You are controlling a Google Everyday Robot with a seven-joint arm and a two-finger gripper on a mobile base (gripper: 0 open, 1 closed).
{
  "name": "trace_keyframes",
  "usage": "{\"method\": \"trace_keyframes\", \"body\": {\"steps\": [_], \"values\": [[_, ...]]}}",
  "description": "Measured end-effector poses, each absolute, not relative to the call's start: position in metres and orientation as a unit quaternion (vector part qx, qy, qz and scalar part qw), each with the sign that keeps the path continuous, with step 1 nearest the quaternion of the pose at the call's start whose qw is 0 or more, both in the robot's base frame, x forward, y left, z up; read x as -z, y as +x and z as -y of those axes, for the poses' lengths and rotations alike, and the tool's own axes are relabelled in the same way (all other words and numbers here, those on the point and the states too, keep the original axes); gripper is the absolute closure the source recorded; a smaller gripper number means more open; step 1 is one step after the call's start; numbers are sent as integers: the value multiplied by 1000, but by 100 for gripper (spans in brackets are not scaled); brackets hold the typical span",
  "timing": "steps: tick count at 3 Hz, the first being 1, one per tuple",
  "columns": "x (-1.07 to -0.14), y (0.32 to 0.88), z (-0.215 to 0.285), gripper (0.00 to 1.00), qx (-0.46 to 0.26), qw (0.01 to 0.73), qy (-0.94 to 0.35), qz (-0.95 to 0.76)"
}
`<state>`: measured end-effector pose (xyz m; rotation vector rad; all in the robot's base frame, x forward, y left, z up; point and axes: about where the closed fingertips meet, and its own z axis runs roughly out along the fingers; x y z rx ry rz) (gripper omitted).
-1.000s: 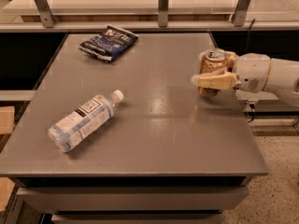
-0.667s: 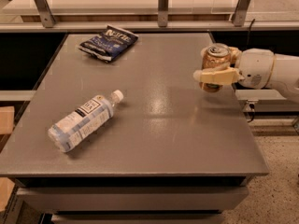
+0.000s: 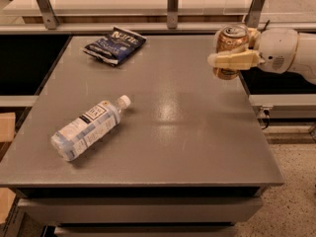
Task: Move orange can near blue chip bag
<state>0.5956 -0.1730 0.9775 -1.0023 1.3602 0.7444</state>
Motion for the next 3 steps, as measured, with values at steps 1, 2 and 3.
{"method": "trace_keyframes", "body": {"steps": [1, 2, 3], "values": [[-995, 613, 166, 100, -338, 600, -423, -589], [-1007, 636, 159, 100, -351, 597, -408, -595], [-1014, 661, 150, 100, -357, 593, -396, -603]]}}
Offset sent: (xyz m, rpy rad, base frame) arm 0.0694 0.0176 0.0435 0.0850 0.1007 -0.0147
